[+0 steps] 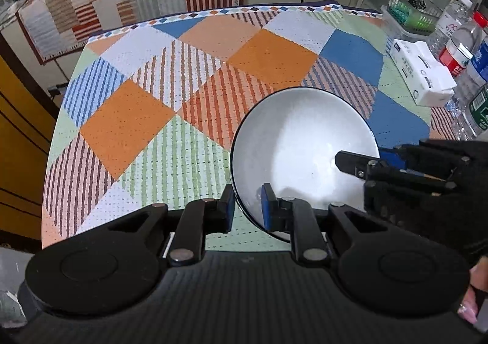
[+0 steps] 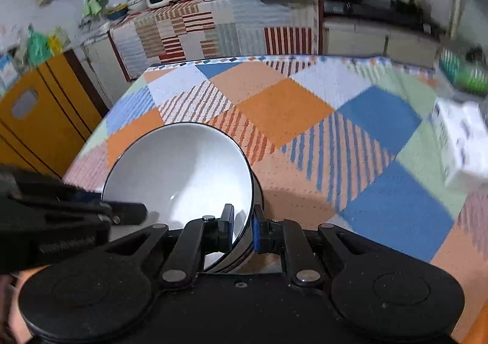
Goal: Organize plates and bowls
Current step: 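Carry the third bowl with the left tool and lower it into the bowl stack, then grip the rim of the stacked bowls with the left tool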
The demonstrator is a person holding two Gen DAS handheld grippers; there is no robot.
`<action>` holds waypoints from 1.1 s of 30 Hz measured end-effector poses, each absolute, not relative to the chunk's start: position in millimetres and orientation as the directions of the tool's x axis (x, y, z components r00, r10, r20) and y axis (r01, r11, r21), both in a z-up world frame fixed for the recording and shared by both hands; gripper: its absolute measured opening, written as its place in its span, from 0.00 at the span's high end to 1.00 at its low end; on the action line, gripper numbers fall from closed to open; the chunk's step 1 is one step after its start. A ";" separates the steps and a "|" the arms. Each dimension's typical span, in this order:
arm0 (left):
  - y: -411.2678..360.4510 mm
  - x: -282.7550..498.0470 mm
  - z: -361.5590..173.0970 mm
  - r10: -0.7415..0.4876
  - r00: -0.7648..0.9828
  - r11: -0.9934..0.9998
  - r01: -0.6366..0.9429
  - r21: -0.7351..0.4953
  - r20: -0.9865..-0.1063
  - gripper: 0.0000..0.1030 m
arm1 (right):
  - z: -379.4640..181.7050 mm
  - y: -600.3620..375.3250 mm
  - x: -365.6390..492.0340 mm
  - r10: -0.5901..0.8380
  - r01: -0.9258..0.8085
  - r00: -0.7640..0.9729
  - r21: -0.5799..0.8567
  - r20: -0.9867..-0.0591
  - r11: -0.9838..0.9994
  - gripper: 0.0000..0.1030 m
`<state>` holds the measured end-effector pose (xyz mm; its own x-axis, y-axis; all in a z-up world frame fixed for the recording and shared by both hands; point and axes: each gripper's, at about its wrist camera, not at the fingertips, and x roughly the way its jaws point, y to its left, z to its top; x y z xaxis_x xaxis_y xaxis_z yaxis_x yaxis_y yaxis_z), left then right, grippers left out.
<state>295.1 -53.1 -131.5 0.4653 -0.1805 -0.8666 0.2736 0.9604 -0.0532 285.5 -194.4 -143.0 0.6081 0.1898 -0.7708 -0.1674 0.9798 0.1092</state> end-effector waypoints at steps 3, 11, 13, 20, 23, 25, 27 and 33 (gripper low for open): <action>-55.3 295.4 -131.5 -0.171 0.482 0.959 0.280 -0.034 -0.860 0.81 | -146.8 -187.8 285.0 0.131 -0.186 0.633 0.015 -0.763 0.982 0.82; -44.1 293.1 -132.2 -0.185 0.503 0.967 0.248 -0.064 -0.844 0.79 | -151.2 -188.9 277.4 0.161 -0.258 0.647 -0.015 -0.745 0.966 0.77; -37.2 289.2 -129.1 -0.195 0.521 0.965 0.253 -0.068 -0.831 0.78 | -147.7 -197.4 273.0 0.198 -0.254 0.655 0.034 -0.729 0.967 0.76; 0.6 273.9 -115.1 -0.291 0.603 0.952 0.261 -0.161 -0.743 0.44 | -135.6 -225.7 243.0 0.308 -0.306 0.700 0.120 -0.644 0.945 0.58; 14.2 268.2 -114.7 -0.320 0.612 0.944 0.267 -0.192 -0.724 0.38 | -136.2 -232.8 232.8 0.342 -0.355 0.700 0.110 -0.627 0.928 0.47; 22.3 263.9 -116.2 -0.341 0.616 0.938 0.274 -0.213 -0.710 0.35 | -137.1 -234.7 227.5 0.360 -0.384 0.695 0.102 -0.622 0.918 0.41; 29.1 260.5 -119.2 -0.367 0.613 0.929 0.285 -0.237 -0.699 0.31 | -139.0 -237.5 222.8 0.385 -0.411 0.685 0.109 -0.619 0.905 0.32; 43.4 258.6 -132.3 -0.438 0.596 0.899 0.281 -0.336 -0.673 0.23 | -152.0 -238.3 224.6 0.426 -0.438 0.643 0.151 -0.636 0.886 0.14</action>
